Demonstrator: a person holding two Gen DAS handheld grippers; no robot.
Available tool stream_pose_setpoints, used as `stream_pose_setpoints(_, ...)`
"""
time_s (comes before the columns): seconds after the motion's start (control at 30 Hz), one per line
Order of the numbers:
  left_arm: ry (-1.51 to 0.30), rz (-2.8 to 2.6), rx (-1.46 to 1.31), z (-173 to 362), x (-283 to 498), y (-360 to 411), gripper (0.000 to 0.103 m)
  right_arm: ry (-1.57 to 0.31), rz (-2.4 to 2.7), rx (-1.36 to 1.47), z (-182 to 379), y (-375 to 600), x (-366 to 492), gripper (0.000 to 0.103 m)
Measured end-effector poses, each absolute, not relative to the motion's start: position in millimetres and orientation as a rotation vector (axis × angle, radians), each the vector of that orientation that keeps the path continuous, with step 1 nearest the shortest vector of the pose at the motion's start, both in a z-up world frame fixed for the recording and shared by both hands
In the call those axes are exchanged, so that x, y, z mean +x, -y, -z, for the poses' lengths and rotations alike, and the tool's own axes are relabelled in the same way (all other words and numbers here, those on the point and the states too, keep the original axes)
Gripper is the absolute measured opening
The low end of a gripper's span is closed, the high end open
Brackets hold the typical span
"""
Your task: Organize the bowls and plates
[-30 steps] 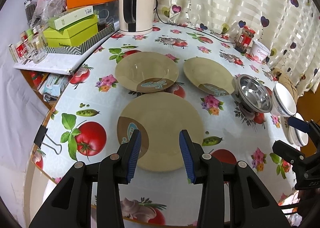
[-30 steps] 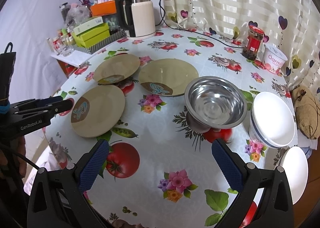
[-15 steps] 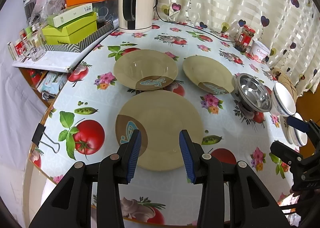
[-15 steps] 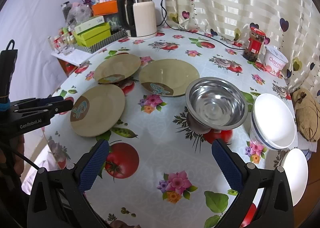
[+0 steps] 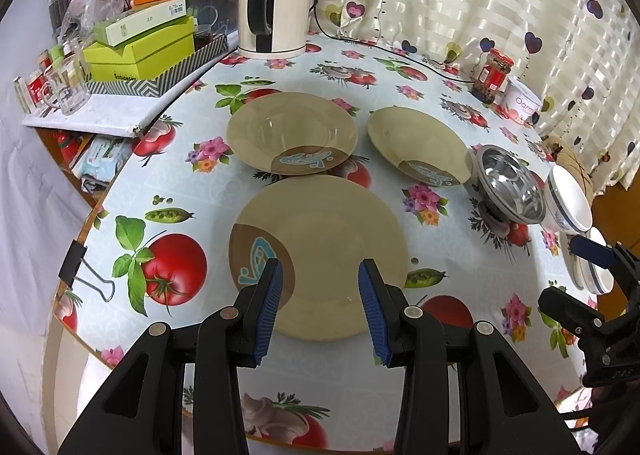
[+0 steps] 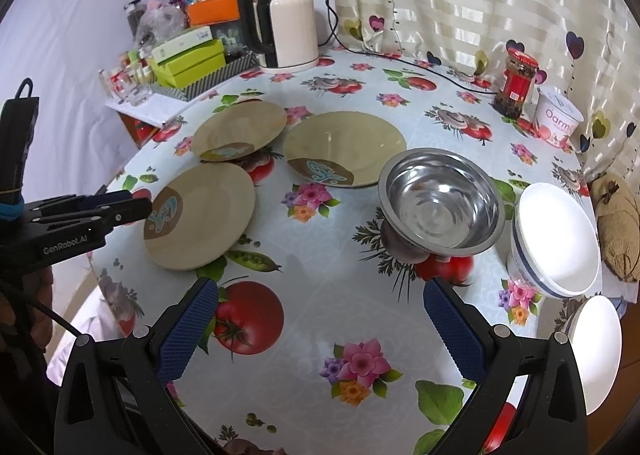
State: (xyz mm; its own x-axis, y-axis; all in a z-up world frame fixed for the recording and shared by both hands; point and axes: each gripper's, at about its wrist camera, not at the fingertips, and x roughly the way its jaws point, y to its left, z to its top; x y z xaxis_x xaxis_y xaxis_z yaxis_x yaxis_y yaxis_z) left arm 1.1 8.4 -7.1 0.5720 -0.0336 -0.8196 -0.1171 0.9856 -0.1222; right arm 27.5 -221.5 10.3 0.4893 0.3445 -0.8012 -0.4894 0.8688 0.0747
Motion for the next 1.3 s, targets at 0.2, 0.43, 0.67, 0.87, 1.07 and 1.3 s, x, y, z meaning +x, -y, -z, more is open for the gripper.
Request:
stream_pose_setpoints(0.2, -0.967, -0.048, -0.179, 9, 3, -10, 0.041, -0.937, -0.515, -0.169, -9, 220, 29, 0.103)
stream_pose_setpoints(0.43, -0.977, -0.05, -0.2, 13, 7, -15, 0.041, -0.944, -0.517, -0.172, -8, 217, 34, 0.103)
stream_pose_setpoints(0.67, -0.976, -0.056, -0.203, 14, 10, -20, 0.041, -0.949, -0.533, -0.185, -7, 211, 41, 0.103)
stream_pose_setpoints(0.87, -0.976, -0.055, -0.205, 15, 13, -22, 0.041, -0.948, -0.546, -0.186, -7, 206, 47, 0.103)
stream_pose_setpoints(1.07, -0.971, -0.049, -0.21, 16, 18, -25, 0.041, -0.942, -0.563, -0.196, -7, 197, 53, 0.103)
stream_pose_setpoints(1.3, -0.953, -0.049, -0.235, 16, 27, -36, 0.041, -0.931, -0.578, -0.213, -9, 184, 65, 0.103)
